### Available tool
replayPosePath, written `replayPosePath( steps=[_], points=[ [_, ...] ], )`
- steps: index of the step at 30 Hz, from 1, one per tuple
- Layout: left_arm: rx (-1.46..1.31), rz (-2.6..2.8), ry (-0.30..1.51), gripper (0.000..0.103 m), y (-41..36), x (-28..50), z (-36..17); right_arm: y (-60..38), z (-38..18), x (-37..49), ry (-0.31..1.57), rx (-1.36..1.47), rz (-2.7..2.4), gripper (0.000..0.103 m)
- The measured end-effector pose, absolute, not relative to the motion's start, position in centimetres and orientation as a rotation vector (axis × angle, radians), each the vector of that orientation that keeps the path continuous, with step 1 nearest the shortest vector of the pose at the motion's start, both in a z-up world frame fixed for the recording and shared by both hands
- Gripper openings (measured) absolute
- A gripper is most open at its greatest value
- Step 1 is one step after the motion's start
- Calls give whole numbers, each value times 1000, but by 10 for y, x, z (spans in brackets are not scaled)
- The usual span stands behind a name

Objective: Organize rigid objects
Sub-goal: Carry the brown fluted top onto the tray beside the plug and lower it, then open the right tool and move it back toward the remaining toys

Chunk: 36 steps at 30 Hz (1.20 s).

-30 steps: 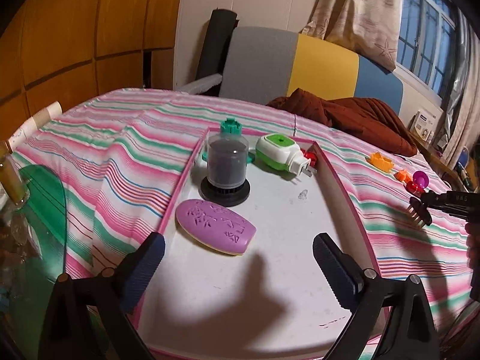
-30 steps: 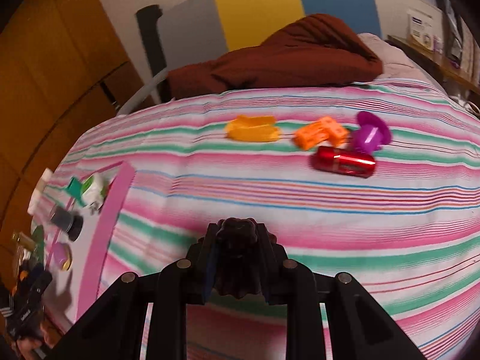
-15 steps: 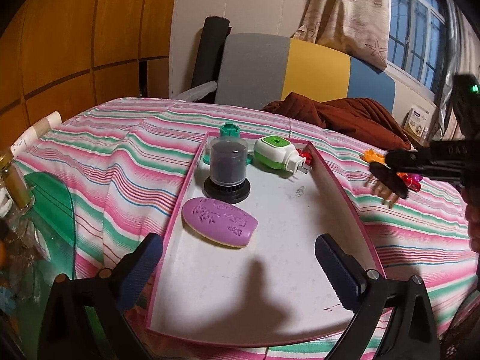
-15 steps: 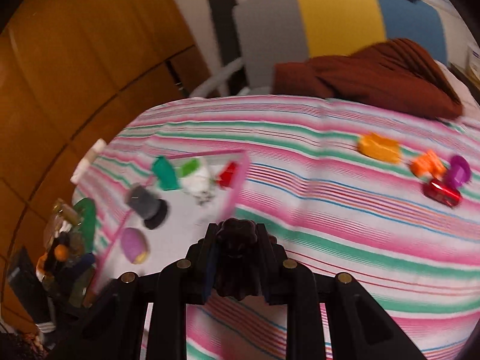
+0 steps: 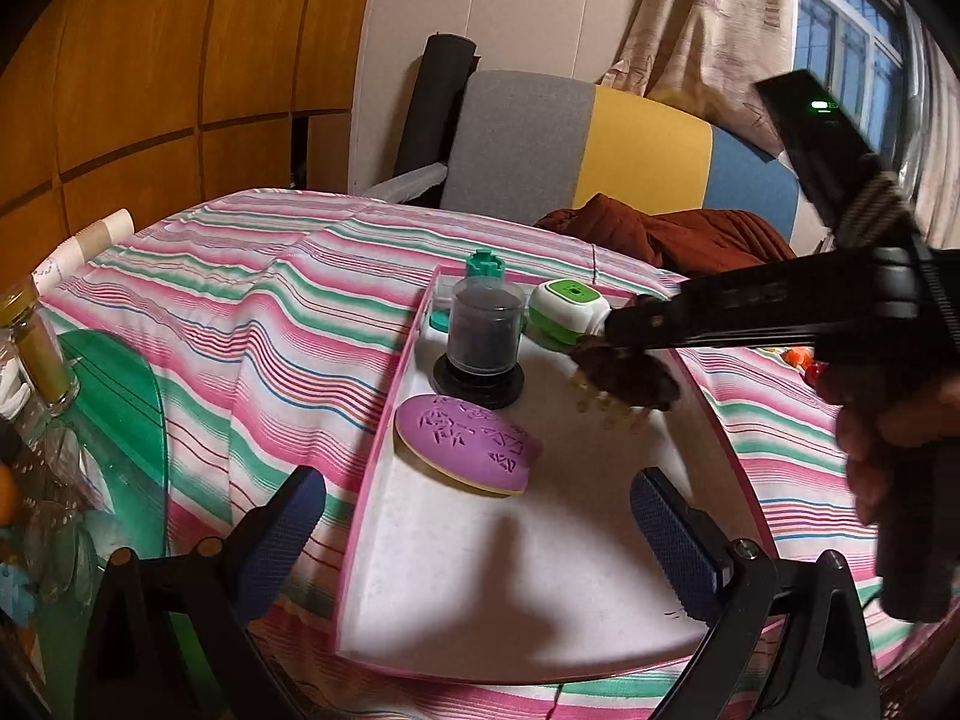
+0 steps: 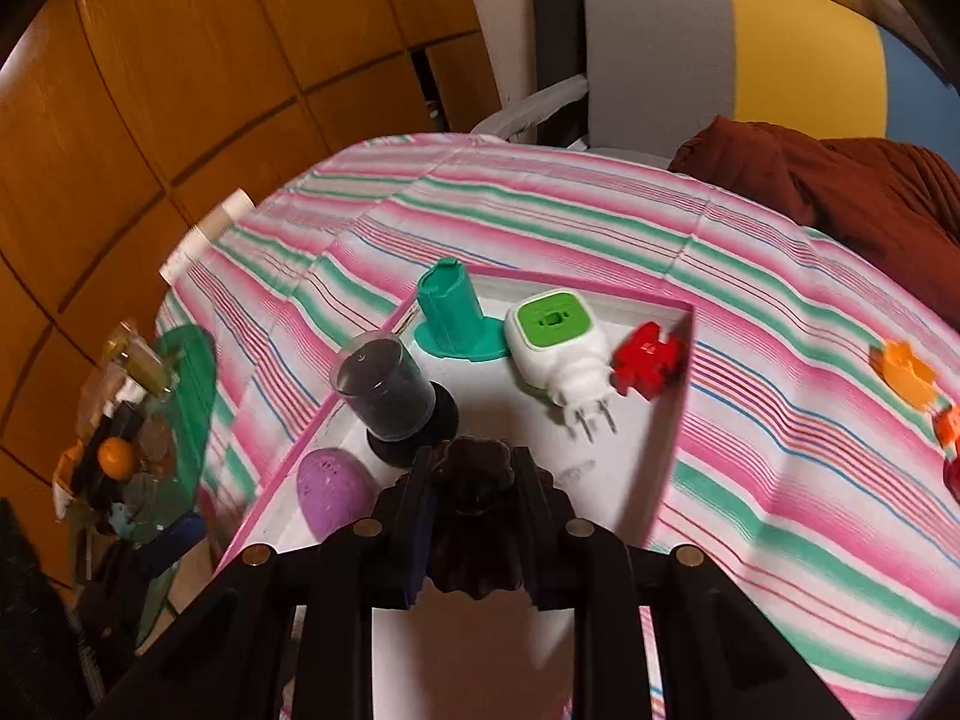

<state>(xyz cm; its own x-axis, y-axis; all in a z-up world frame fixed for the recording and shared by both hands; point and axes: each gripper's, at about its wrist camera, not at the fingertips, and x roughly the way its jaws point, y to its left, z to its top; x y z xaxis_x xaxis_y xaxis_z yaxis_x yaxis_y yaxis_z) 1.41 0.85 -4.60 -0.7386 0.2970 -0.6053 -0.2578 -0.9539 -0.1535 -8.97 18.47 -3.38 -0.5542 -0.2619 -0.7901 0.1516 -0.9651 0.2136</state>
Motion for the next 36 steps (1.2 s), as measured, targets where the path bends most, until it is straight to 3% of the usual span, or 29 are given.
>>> replayPosePath(
  steps=[11,21,36],
  points=[
    [-948,2674,-90,102,7,16,-46,173,-47,-114,-36,1386,-2637,23],
    [-945,2674,-88,102,7,18,-46,178,-34,-110,-133,1347,-2618,35],
    [-949,2659,-54,102,16,22,-45,220,-15,-67,-327,1272,-2630,35]
  ],
)
